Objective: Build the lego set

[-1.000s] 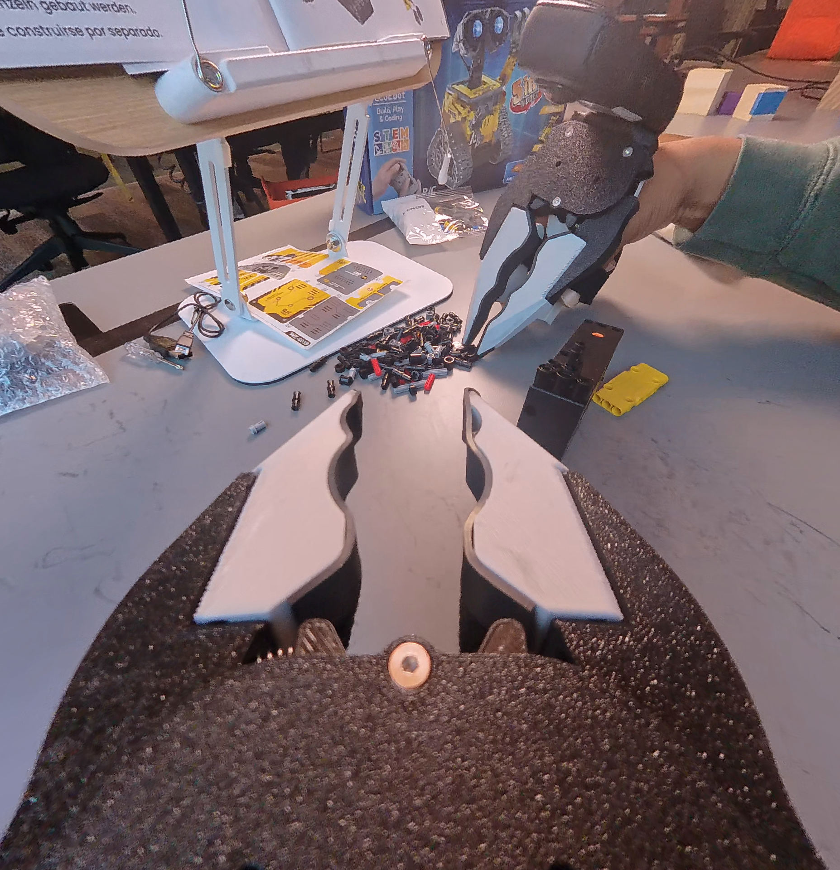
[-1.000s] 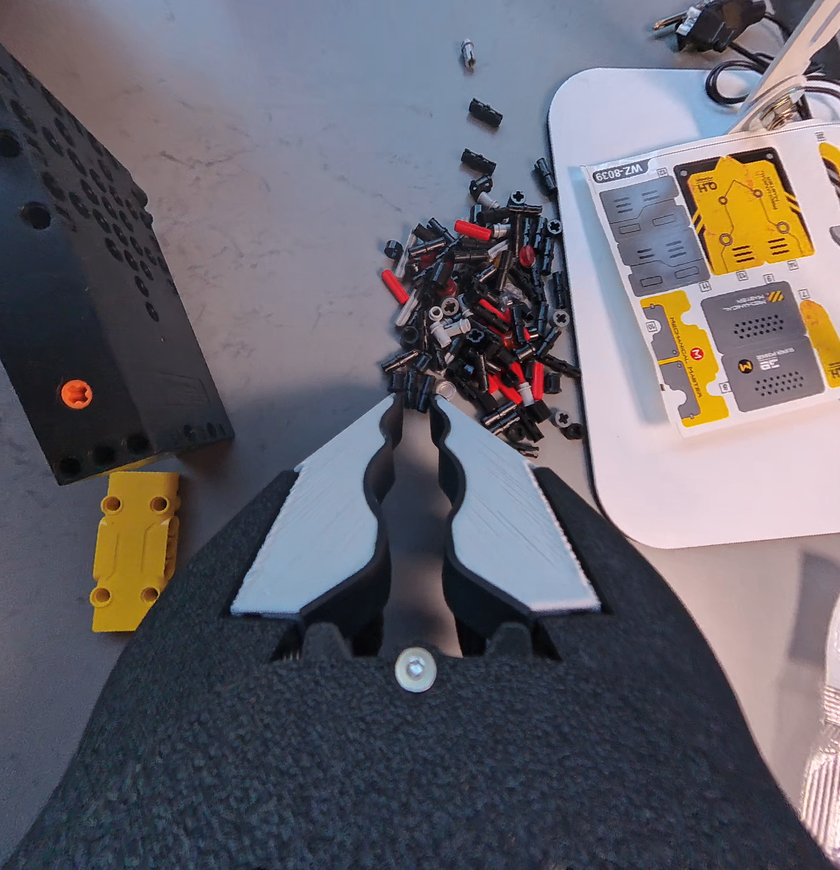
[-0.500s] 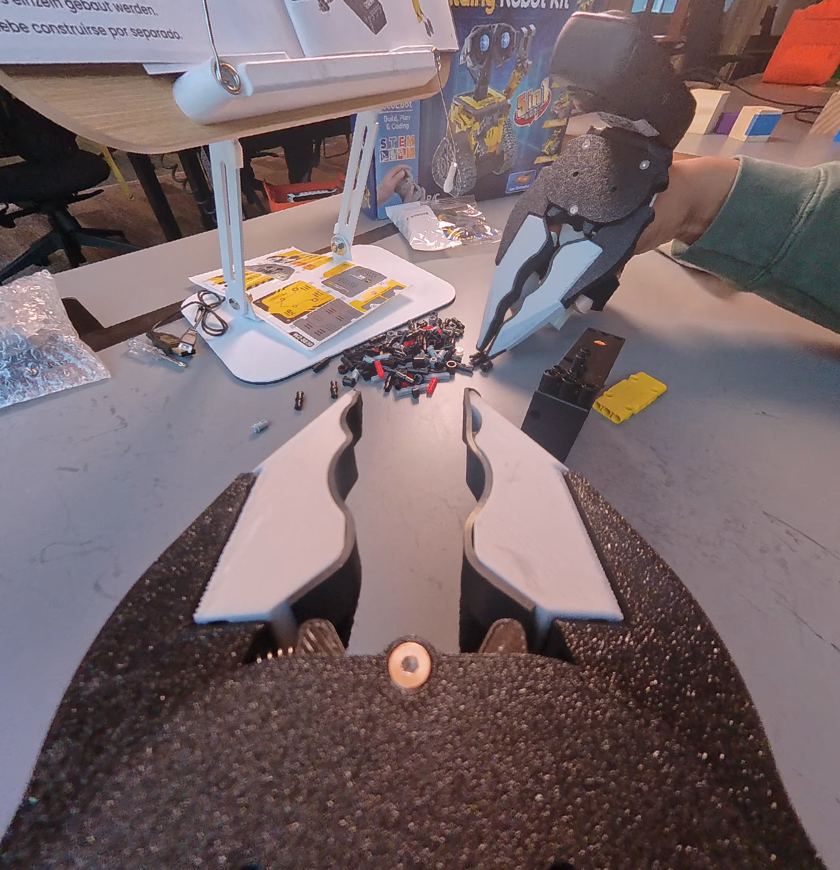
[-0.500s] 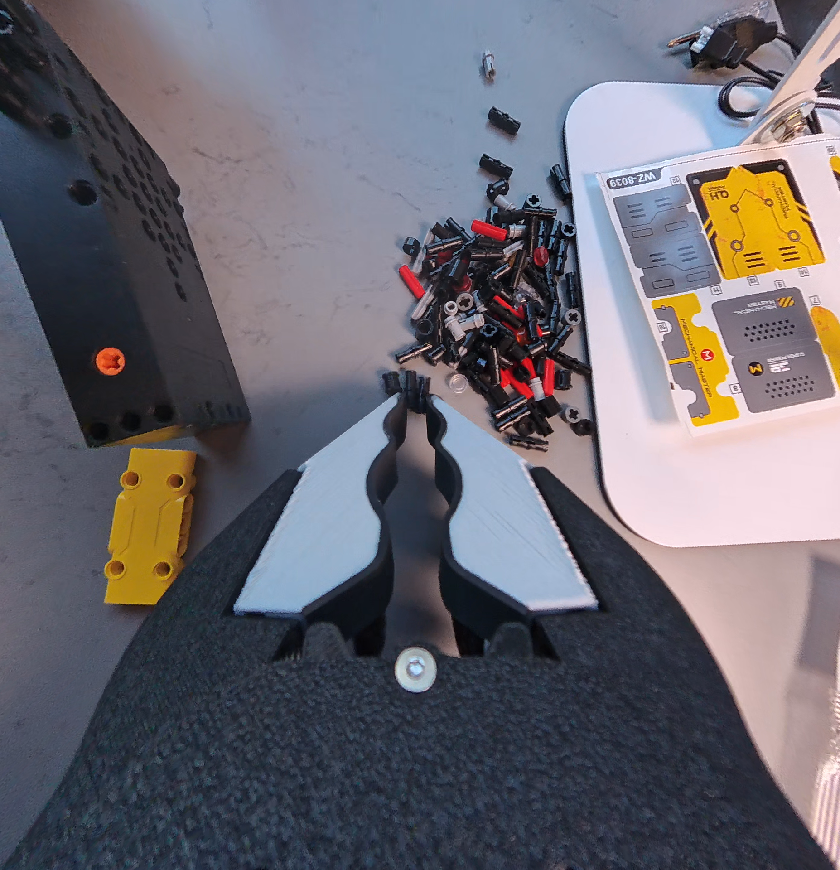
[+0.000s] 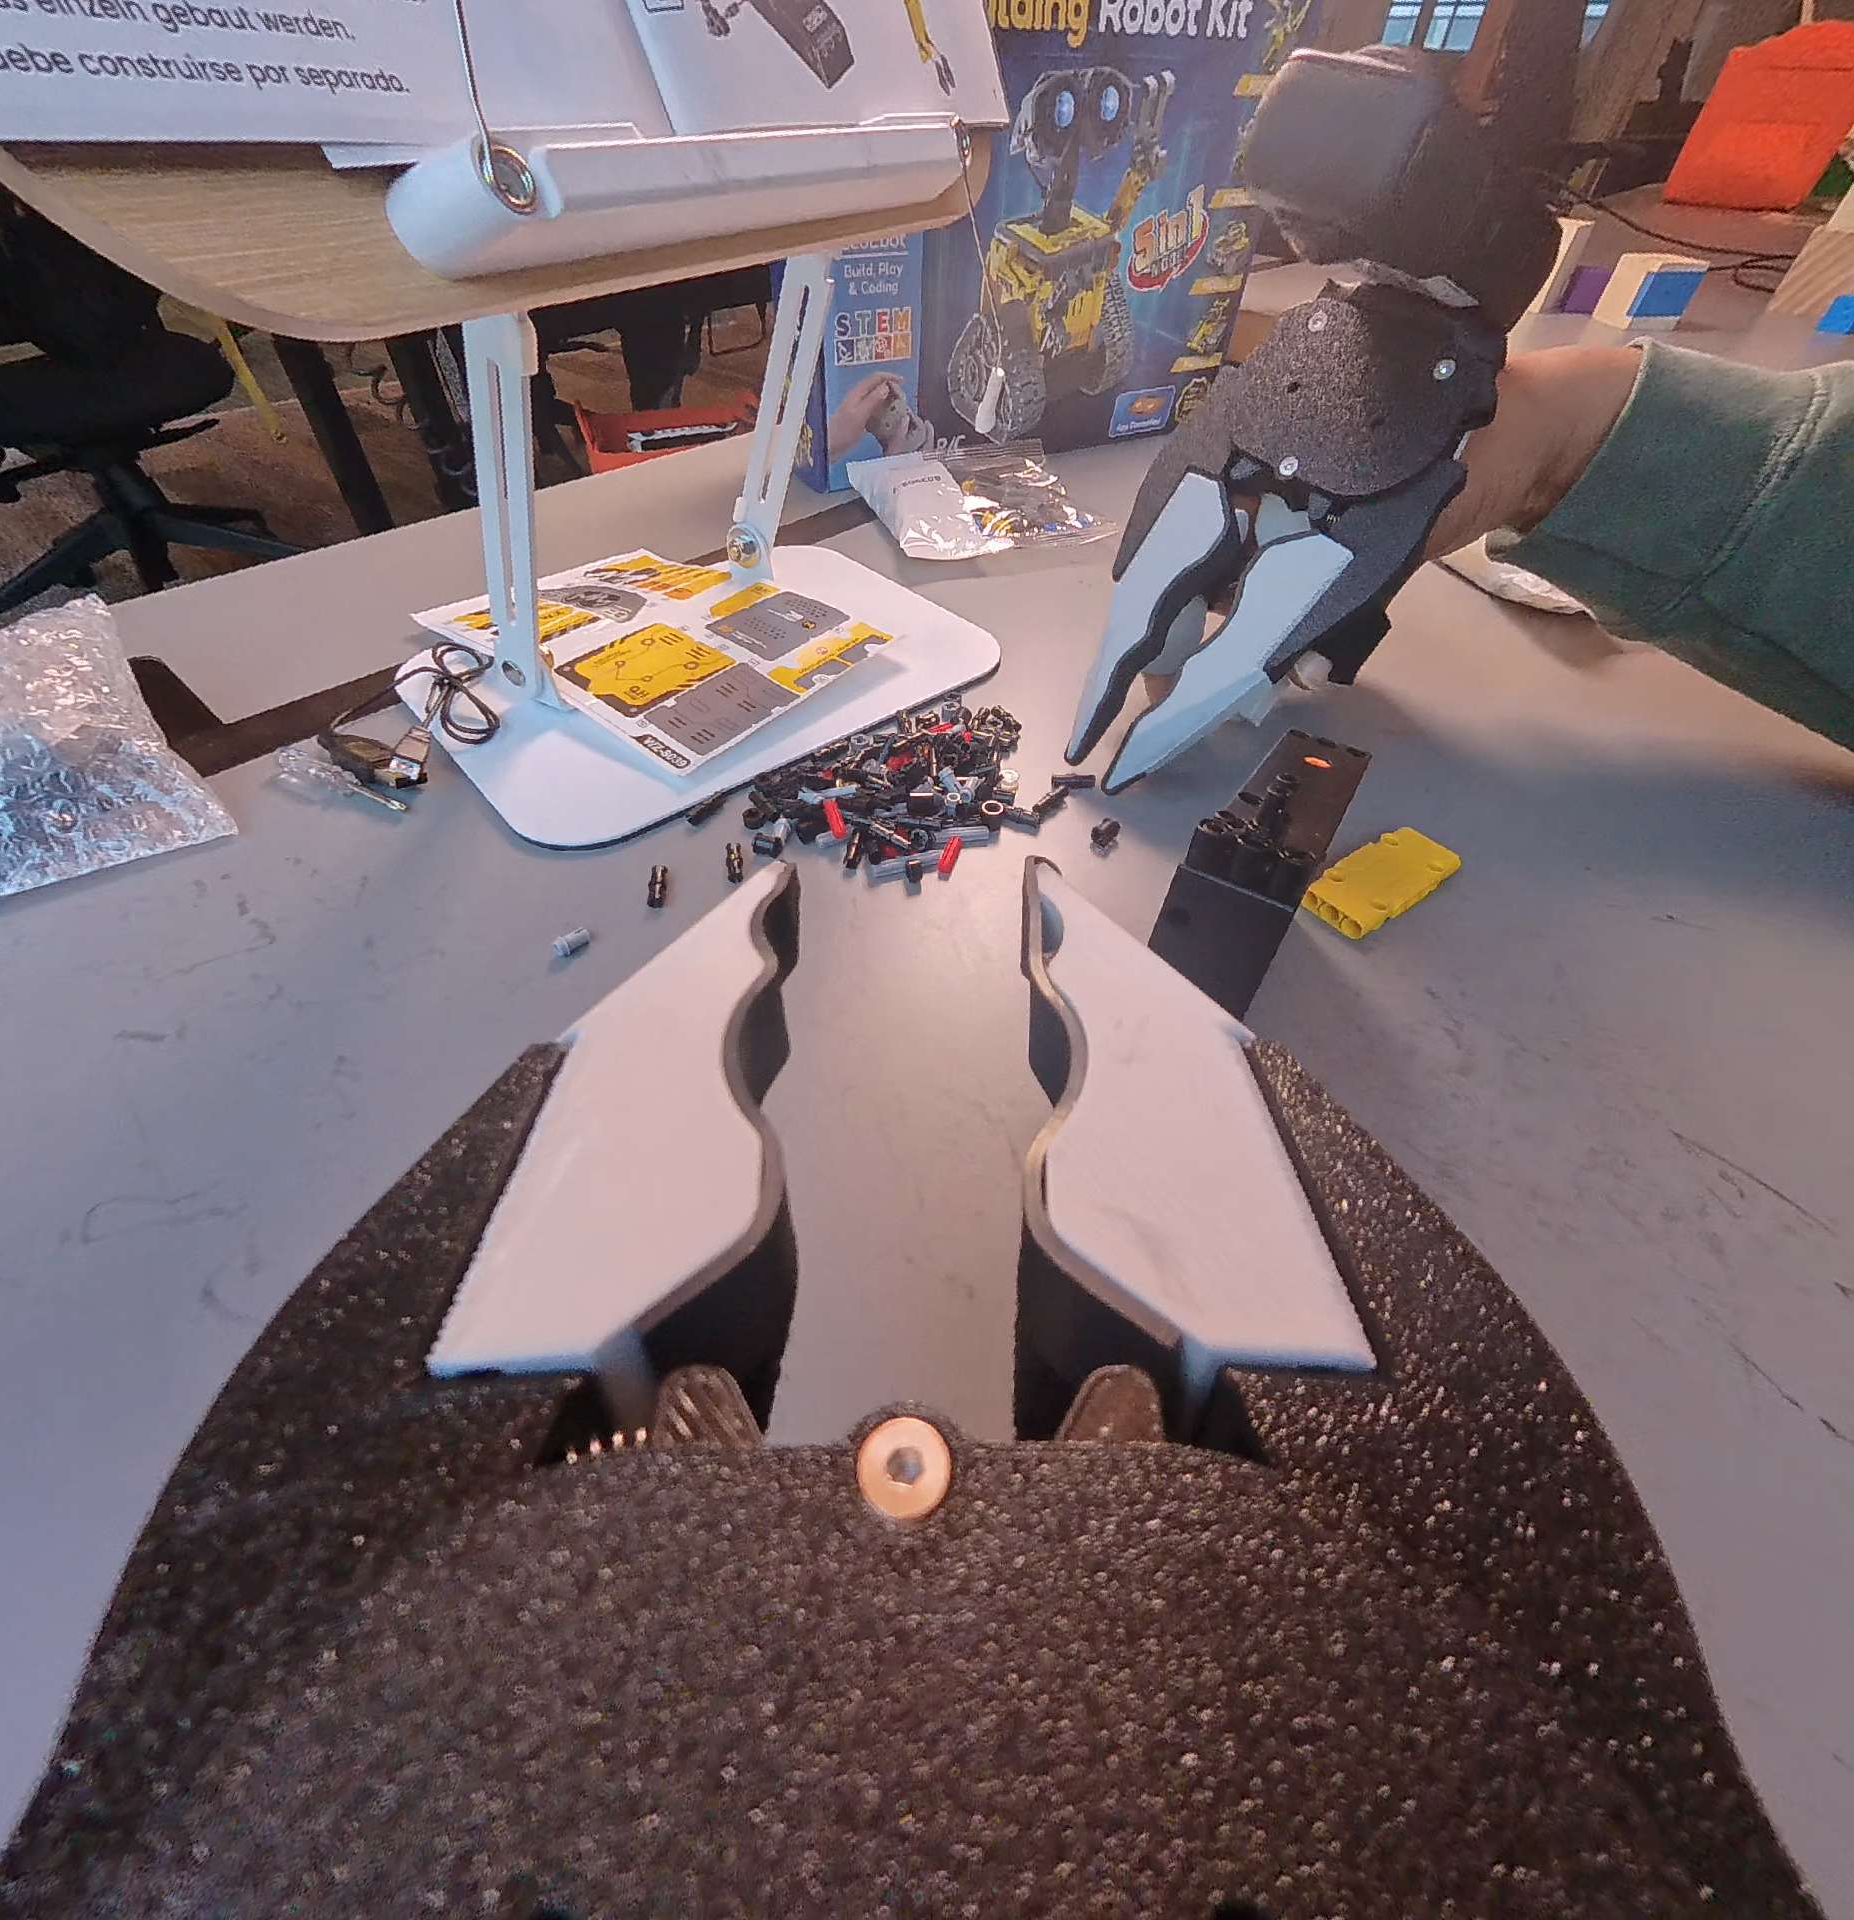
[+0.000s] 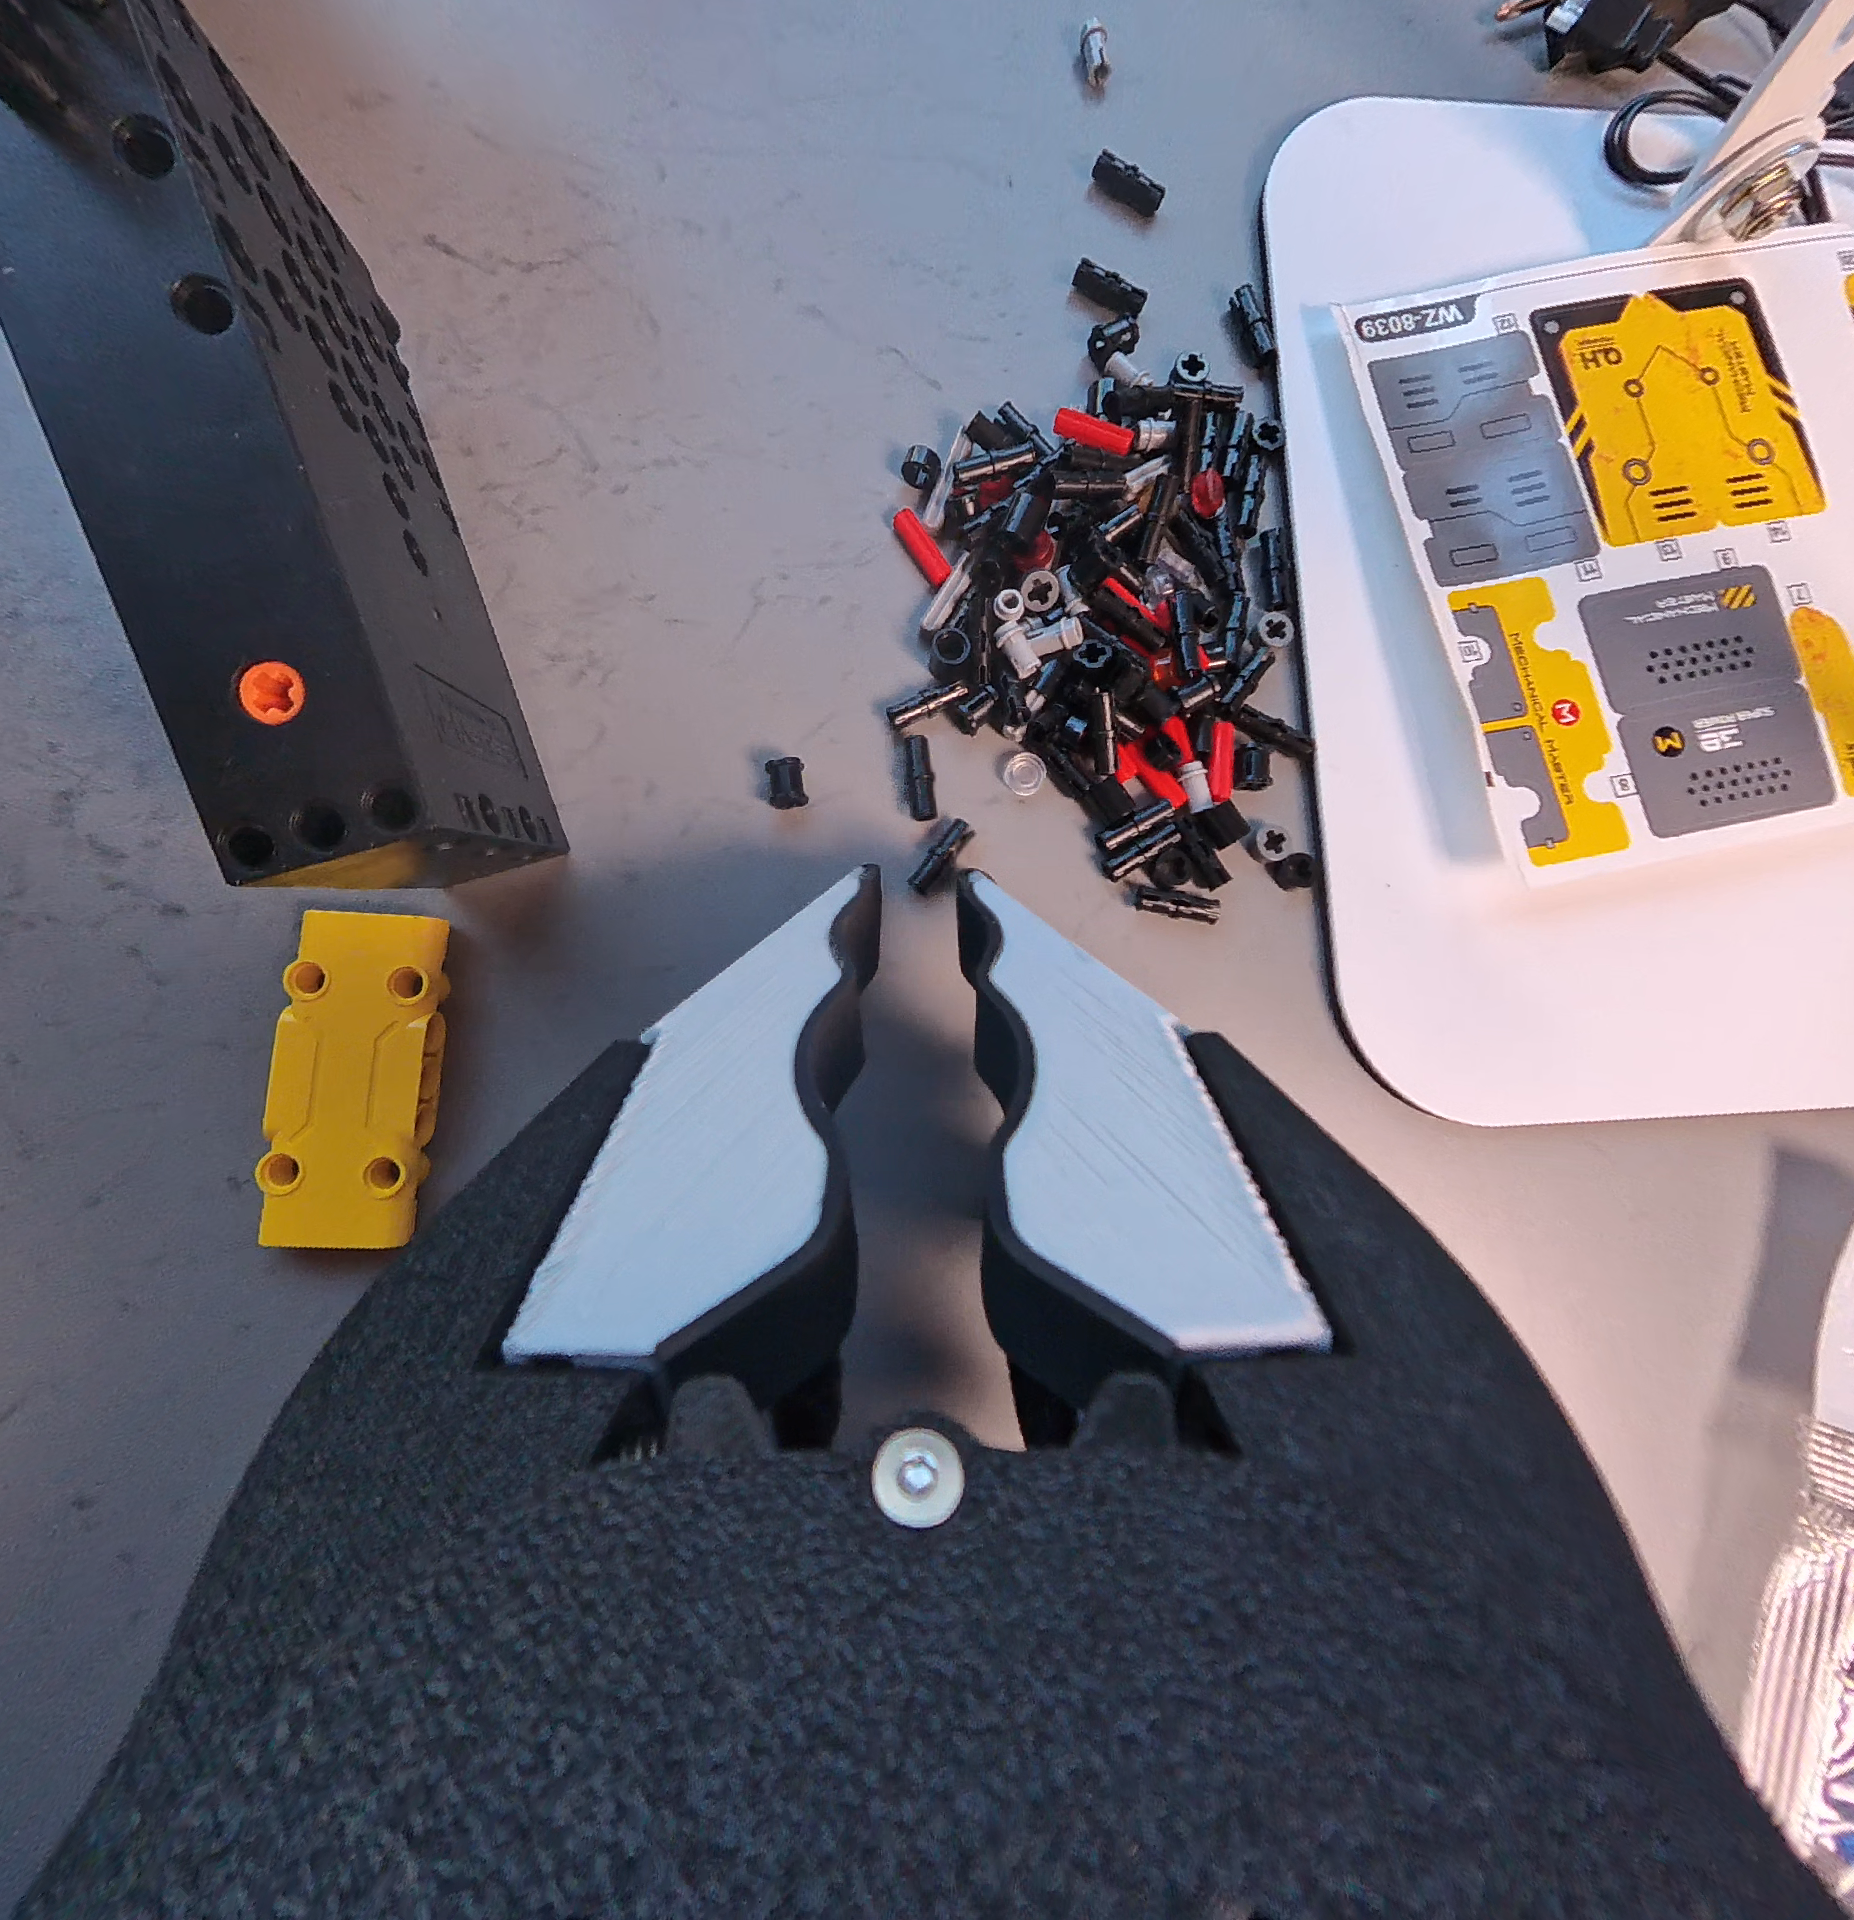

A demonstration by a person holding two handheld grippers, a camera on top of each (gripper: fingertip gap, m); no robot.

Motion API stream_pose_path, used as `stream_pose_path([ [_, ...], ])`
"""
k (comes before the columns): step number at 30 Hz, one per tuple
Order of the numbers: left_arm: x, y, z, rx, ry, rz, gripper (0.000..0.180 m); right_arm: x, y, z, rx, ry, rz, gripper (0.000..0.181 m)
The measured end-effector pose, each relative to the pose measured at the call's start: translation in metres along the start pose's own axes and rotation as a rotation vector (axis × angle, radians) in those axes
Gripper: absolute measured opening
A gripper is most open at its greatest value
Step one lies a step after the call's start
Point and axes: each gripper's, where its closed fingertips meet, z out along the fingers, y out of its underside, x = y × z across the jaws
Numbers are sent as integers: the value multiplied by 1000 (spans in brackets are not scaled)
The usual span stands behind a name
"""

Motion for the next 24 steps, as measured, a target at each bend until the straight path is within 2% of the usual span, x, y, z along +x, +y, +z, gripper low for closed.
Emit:
stream_pose_path([
  [3,0,0,0,1,3,-2,42,5,0,1,-7,18,26,12],
  [6,0,0,0,-1,7,-5,42,8,-3,6,-3,20,45,2],
  [10,-1,-1,-1,6,6,-12,42,1,3,-3,-21,-15,20,2],
  [17,-2,-1,-2,7,9,-24,42,-109,11,-55,15,-268,-101,2],
  [21,-3,0,-1,3,13,-37,42,-136,31,-38,-93,-201,-173,3],
  [24,-3,-1,-2,10,9,-32,42,-133,23,-42,-57,-179,-162,8],
])
